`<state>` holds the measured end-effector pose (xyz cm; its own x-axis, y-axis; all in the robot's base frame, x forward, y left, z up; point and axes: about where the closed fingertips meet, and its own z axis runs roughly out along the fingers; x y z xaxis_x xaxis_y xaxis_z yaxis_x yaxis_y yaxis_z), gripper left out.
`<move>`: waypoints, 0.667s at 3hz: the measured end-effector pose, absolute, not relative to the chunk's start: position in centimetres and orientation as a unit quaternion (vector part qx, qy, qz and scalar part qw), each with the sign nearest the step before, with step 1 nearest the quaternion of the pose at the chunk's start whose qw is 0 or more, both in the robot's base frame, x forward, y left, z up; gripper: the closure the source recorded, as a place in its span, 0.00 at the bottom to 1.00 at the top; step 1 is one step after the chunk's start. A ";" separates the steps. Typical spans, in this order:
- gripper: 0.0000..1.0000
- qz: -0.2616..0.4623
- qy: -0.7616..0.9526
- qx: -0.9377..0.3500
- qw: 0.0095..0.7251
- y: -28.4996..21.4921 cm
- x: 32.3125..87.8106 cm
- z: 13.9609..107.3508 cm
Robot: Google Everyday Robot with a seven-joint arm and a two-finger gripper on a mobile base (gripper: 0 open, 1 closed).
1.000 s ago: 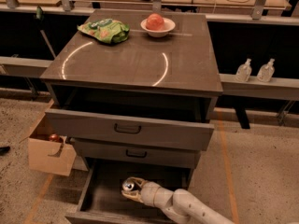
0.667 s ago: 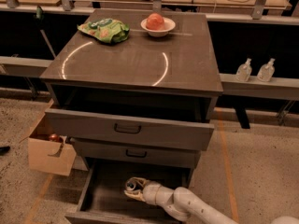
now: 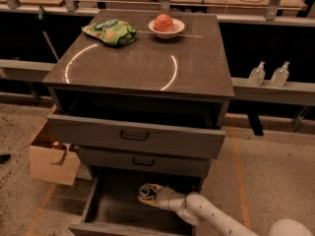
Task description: Place redbull can into bottom drawer
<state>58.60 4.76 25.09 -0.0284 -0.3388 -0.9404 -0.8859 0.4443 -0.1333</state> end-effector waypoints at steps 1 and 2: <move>0.82 0.260 0.679 -0.429 0.536 4.5 59.1 23.2; 0.59 0.255 0.688 -0.409 0.542 4.4 59.2 21.9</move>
Offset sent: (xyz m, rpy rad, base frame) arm 0.0076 -0.0088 -0.0478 0.0635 0.0255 -0.1602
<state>59.20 4.43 21.90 -0.0777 -0.2868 -0.9548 -0.8392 0.5358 -0.0927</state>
